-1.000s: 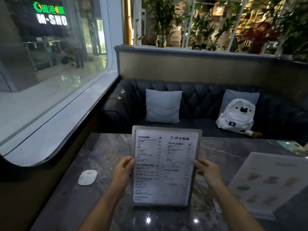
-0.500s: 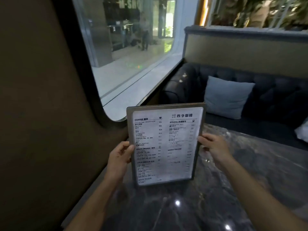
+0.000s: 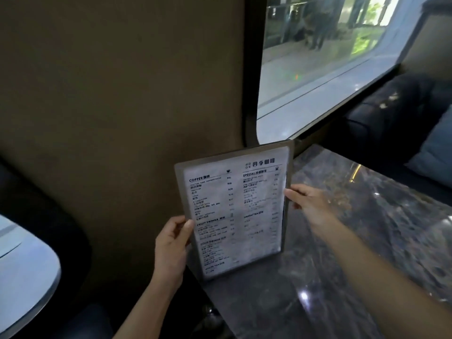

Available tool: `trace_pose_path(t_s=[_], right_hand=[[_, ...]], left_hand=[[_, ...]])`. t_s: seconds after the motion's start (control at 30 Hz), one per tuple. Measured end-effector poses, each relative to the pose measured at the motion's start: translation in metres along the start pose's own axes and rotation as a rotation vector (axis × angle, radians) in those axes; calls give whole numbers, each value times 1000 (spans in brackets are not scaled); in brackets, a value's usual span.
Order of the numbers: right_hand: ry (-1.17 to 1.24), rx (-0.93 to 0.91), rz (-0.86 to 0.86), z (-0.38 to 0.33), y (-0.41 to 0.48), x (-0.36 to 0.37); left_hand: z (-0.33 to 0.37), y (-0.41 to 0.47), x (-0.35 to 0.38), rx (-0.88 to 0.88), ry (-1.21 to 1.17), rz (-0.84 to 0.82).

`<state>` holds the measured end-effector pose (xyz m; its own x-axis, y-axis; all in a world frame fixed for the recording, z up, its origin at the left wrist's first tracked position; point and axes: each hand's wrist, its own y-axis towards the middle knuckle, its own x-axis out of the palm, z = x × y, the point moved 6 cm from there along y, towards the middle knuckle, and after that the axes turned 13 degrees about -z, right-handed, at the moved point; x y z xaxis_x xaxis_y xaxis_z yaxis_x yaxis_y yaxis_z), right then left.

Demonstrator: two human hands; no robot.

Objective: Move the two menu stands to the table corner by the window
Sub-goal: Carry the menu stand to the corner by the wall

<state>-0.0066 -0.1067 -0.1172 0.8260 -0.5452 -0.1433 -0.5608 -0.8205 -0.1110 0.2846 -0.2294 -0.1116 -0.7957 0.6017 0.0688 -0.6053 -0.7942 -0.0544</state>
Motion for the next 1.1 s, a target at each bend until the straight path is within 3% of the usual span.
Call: trace_pose_path(t_s=[0.47,0.7,0.83,0.97,1.1], right_hand=[[45,-31,-56,-1,13,35],[-4,-23,-67,1,7,34],[-144,45,-107,31,-5,37],[-521,124,-238,61,-16,46],[-716,131,-256,62,-15,53]], left_hand=[[-30,-23,-23,-16,-9,80],[-30,-22,-28,5,32,8],[-45,-25,-31,-84,133,-36],[-69,-33,-30,-173,341,-135],[-80,-39,-26,-196,461,-155]])
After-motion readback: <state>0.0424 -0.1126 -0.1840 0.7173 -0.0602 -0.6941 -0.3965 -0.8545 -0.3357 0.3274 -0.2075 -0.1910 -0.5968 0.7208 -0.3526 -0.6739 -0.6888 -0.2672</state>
